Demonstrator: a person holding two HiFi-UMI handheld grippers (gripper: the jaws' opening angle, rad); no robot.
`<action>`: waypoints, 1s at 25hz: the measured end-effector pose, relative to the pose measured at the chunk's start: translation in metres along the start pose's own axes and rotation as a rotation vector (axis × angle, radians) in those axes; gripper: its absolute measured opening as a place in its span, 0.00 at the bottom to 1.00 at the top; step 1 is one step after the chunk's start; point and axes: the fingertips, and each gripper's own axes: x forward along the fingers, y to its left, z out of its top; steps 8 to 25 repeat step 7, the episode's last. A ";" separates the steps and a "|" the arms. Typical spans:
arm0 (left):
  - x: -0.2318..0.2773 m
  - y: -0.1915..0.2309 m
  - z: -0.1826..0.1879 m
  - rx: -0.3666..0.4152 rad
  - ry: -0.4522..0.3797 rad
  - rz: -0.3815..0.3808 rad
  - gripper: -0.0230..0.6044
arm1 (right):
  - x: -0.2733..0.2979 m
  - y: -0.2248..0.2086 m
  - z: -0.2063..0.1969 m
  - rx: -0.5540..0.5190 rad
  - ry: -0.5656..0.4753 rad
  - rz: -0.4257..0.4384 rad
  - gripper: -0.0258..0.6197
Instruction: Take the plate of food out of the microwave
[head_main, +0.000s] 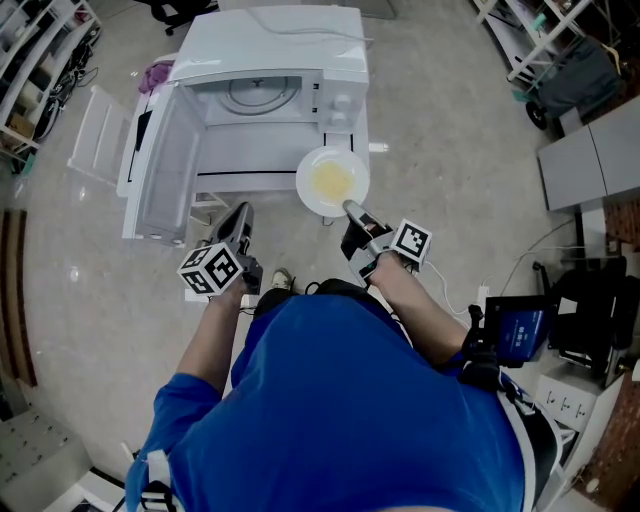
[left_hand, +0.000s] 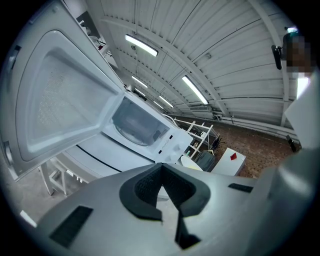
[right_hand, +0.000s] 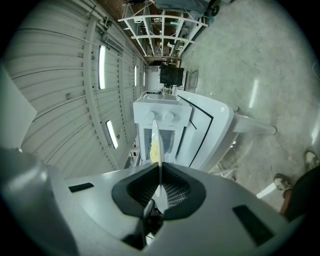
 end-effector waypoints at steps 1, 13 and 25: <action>-0.001 0.000 0.001 0.000 0.000 0.001 0.05 | 0.001 0.001 -0.001 0.000 0.001 0.002 0.07; -0.003 -0.002 0.003 0.006 -0.001 -0.001 0.05 | 0.004 0.003 -0.002 -0.003 0.008 0.003 0.07; -0.003 -0.002 0.003 0.006 -0.001 -0.001 0.05 | 0.004 0.003 -0.002 -0.003 0.008 0.003 0.07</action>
